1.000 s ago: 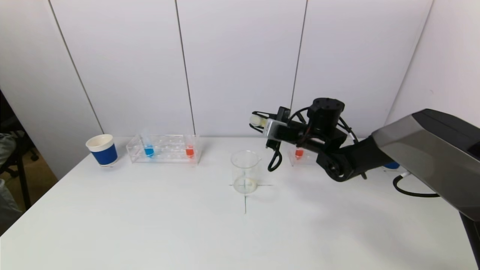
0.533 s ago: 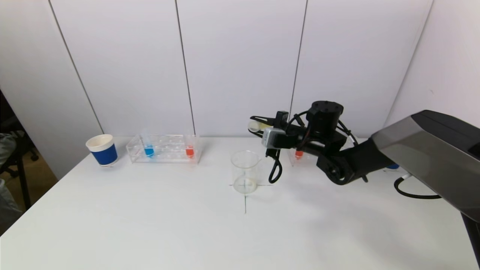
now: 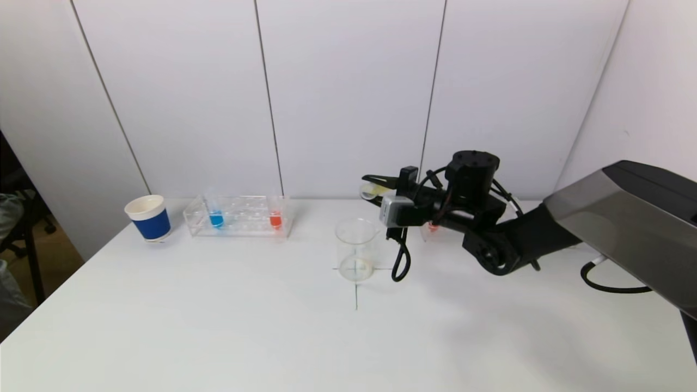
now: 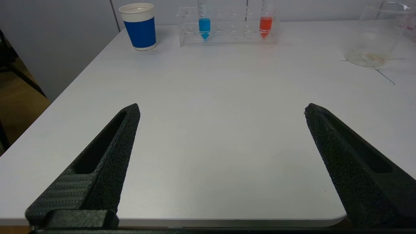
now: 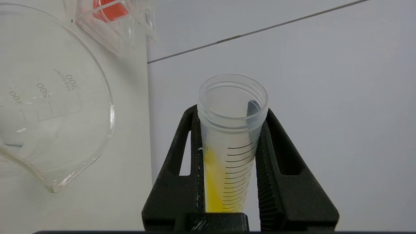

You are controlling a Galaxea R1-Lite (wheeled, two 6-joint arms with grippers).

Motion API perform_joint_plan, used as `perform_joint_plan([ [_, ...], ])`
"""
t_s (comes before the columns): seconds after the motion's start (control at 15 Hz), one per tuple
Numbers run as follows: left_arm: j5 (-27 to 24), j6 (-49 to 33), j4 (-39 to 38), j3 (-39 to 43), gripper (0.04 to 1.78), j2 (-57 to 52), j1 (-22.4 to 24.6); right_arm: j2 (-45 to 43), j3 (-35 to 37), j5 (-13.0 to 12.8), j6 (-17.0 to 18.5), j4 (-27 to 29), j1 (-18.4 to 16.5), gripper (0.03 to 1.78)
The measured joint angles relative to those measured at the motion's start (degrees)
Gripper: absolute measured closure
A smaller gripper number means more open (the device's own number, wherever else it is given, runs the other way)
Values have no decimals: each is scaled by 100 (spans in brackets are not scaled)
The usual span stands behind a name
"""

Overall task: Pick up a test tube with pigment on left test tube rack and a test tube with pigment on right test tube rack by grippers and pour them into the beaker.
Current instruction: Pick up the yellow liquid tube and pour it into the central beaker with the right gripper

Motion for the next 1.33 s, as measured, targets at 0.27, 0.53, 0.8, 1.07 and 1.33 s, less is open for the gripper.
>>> perform_joint_plan([
  [0.27,0,6,0,0,5,0,-1,-27,138,-32,-196,13,105,131],
  [0.53,0,6,0,0,5,0,-1,-35,193,-44,-290,77,146,131],
  [0.8,0,6,-2,0,5,0,0,-38,207,-88,-419,121,154,131],
  [1.07,0,5,0,0,5,0,2,-35,179,-160,-775,278,140,131],
  [1.33,0,5,0,0,5,0,0,-79,99,-280,-1073,612,138,131],
])
